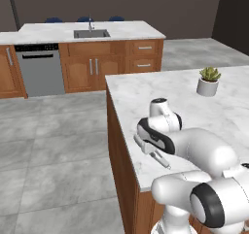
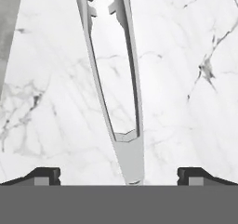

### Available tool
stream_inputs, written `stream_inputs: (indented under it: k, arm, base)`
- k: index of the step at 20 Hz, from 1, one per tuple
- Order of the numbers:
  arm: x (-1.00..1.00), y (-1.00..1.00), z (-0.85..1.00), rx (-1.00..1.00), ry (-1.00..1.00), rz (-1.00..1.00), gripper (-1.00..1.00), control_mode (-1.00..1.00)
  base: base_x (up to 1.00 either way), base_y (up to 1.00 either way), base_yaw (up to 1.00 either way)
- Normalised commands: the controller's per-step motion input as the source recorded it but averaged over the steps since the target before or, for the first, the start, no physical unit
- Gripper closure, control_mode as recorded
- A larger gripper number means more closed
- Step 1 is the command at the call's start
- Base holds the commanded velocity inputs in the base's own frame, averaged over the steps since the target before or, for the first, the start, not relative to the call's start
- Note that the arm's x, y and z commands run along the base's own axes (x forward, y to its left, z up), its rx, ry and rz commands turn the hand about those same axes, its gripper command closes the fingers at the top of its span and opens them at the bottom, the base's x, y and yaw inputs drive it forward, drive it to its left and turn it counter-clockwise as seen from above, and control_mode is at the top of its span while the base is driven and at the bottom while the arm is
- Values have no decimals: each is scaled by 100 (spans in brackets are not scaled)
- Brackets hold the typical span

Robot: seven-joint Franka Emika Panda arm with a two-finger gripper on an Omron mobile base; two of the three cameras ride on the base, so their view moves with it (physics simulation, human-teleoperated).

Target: Pick up the tongs from the counter and place them near the plate next to the oven.

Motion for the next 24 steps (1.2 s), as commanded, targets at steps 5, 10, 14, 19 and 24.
stream_inputs:
  k: [5, 10, 14, 19, 24]
  arm:
    - [42, 0, -30, 0, 3, 8, -100, -100]
    - [35, 0, -31, 0, 1, 8, -100, -100]
    - [27, 0, -38, 0, 0, 7, -100, -100]
    - [13, 0, -37, 0, 0, 9, -100, -100]
    - [12, 0, -42, 0, 0, 8, -100, -100]
  base:
    - [0, 0, 0]
    - [0, 0, 0]
    - [0, 0, 0]
    - [0, 0, 0]
    - [0, 0, 0]
